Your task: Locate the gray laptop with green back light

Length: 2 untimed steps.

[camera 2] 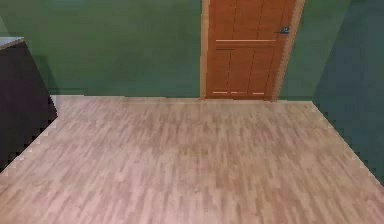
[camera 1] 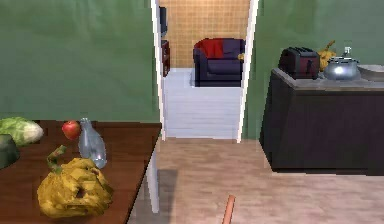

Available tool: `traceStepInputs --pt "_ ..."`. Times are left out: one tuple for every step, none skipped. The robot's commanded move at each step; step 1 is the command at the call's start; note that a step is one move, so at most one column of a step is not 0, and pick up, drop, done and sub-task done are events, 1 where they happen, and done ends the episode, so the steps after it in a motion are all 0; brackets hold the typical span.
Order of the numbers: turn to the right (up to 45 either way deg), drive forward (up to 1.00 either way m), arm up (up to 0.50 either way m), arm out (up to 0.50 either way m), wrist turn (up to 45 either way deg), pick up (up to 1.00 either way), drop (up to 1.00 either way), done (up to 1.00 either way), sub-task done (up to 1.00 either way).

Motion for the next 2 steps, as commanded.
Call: traceStepInputs --pt "-9.0 0.00 0.00 0.00 0.0 0.00 0.00 0.00 0.00" --pt "12.0 0.00 0.00 0.00 0.0 0.00 0.00 0.00 0.00"
